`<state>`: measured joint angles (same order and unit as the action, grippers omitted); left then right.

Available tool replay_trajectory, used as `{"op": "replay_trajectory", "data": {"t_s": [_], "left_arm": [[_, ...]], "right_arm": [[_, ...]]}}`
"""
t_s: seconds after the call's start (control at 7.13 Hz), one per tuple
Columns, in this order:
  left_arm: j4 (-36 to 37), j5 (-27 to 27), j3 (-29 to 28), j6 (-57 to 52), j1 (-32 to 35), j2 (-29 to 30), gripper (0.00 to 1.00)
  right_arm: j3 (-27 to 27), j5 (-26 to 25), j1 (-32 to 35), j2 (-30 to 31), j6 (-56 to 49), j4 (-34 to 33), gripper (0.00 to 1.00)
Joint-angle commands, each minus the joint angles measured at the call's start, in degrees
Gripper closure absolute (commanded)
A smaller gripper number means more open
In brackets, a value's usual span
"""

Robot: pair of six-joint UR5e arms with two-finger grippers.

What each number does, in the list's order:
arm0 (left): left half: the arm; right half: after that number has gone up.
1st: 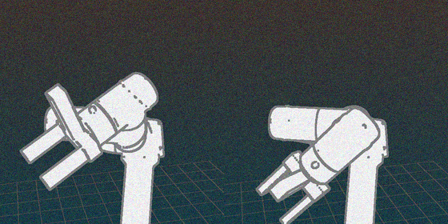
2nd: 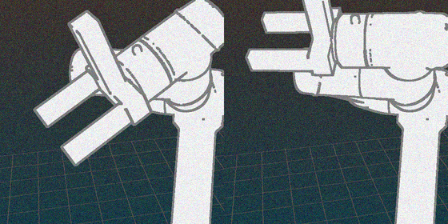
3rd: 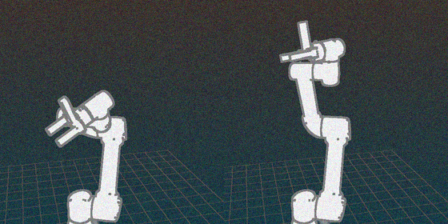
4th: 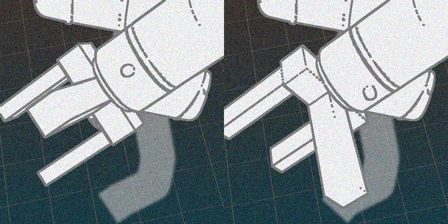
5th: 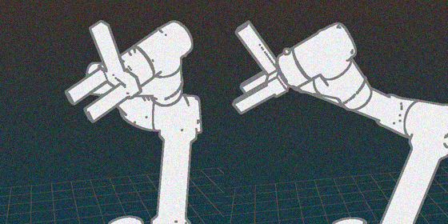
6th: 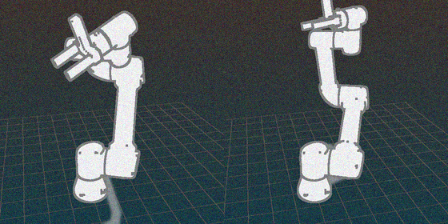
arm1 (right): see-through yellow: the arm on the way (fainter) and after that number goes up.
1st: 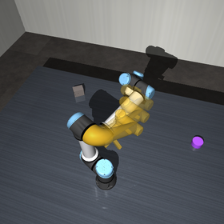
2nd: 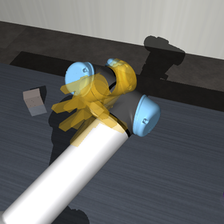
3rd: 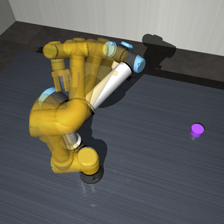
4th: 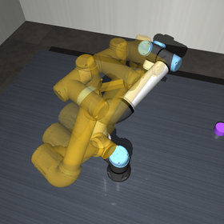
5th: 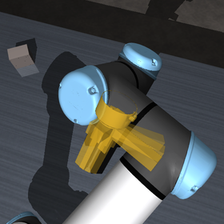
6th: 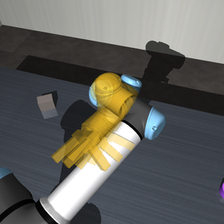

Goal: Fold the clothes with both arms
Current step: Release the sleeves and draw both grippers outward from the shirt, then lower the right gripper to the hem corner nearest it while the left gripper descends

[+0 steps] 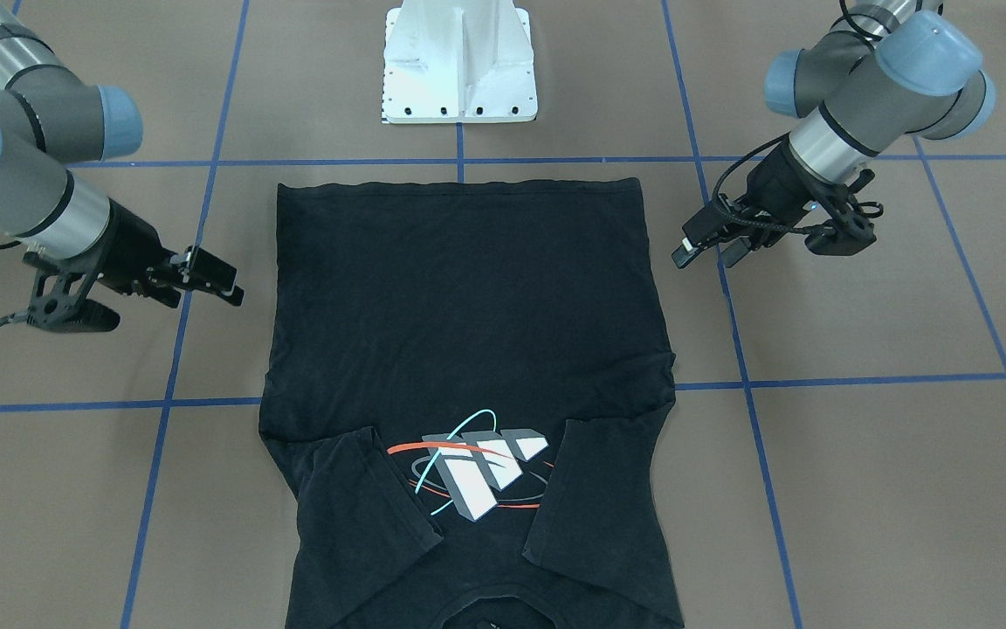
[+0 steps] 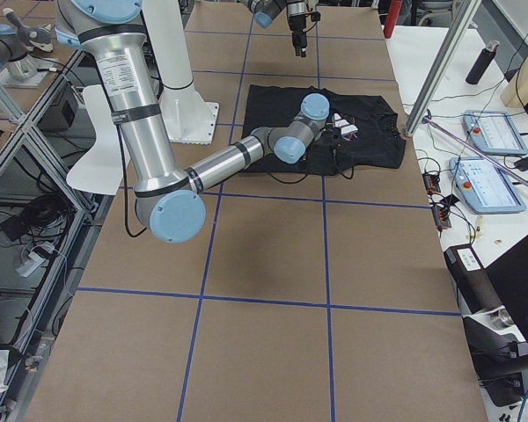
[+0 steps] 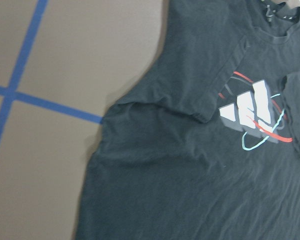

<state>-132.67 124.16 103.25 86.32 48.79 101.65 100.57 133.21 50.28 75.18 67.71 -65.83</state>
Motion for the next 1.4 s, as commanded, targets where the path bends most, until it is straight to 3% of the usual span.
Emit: {"op": "replay_trajectory", "data": {"t_s": [0.0, 0.56, 0.84, 0.98, 1.26], "left_arm": [[0.0, -1.2, 1.4, -0.1, -0.5, -1.0, 0.0], [0.1, -5.0, 2.0, -0.1, -3.0, -0.9, 0.0], [0.0, -5.0, 2.0, -0.1, -3.0, -0.8, 0.0], [0.1, -5.0, 2.0, -0.1, -3.0, -0.8, 0.0], [0.1, -5.0, 2.0, -0.1, -3.0, -0.9, 0.0]], "right_arm": [[7.5, -6.9, -10.2, 7.9, 1.4, 0.0, 0.0], [7.8, -10.5, -22.5, 8.9, 8.1, 0.0, 0.02], [7.7, -12.8, -24.7, 9.1, 8.1, -0.1, 0.05], [8.1, -12.5, -24.5, 9.1, 8.1, -0.2, 0.08], [7.9, -12.4, -24.6, 9.1, 8.1, -0.3, 0.3]]}}
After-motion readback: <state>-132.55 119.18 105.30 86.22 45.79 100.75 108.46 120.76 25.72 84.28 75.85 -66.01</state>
